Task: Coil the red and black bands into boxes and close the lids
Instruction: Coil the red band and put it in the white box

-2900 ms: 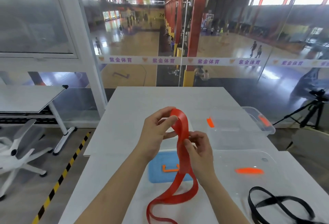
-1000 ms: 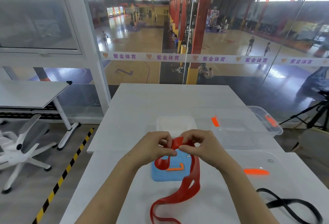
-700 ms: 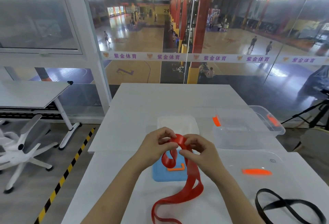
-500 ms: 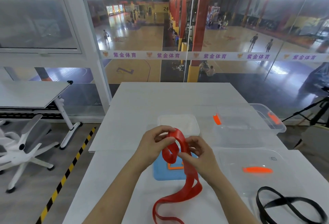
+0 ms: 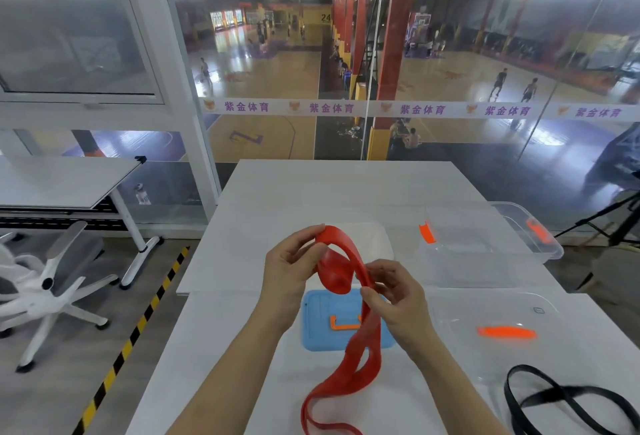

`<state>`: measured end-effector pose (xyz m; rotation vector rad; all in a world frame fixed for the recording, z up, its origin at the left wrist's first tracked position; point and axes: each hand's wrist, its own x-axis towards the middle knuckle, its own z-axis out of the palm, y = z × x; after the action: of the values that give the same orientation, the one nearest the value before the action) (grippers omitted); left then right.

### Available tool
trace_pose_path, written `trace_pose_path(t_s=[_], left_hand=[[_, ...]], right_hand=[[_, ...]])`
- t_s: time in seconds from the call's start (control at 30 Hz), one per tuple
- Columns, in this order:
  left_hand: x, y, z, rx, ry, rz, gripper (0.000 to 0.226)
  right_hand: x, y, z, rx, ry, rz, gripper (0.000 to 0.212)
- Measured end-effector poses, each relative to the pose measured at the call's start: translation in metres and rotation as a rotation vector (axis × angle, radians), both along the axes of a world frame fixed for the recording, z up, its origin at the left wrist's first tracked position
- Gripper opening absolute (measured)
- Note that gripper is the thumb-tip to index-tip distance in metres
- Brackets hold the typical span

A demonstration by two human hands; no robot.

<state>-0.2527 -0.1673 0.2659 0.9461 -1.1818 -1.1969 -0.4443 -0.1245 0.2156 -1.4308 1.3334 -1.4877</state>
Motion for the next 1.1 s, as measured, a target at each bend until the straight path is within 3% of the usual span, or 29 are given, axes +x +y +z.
trace_pose_path(t_s=[0.2,0.33,0.6,0.8,0.93,1.1], left_hand=[[-0.015,0.003,0.001,0.102,0.226,0.071,0.026],[-0.019,0.005,-0.002,0.116,0.265,0.104,0.024],[-0.023,0.005,-0.003,0.179,0.472,0.033,0.020],[-0.004,0.000,-0.017,0.171,0.294,-0.120,0.019],[0.018,-0.005,-0.017,0.072,-0.066,-0.243,0.018],[0.027,-0.011,0.006,-0.059,-0.416,-0.295,0.026]], right_hand=[[0.010,0.001,-0.004,-0.042,-0.024,-0.063,0.038],[0.013,0.003,-0.003,-0.076,-0.048,-0.116,0.036],[0.027,0.006,-0.003,-0.066,-0.134,-0.142,0.036],[0.011,-0.001,0.011,-0.102,-0.169,-0.180,0.032],[-0.001,-0.002,0.025,-0.093,-0.133,-0.136,0.034],[-0.011,-0.002,0.029,-0.056,0.089,-0.036,0.026]])
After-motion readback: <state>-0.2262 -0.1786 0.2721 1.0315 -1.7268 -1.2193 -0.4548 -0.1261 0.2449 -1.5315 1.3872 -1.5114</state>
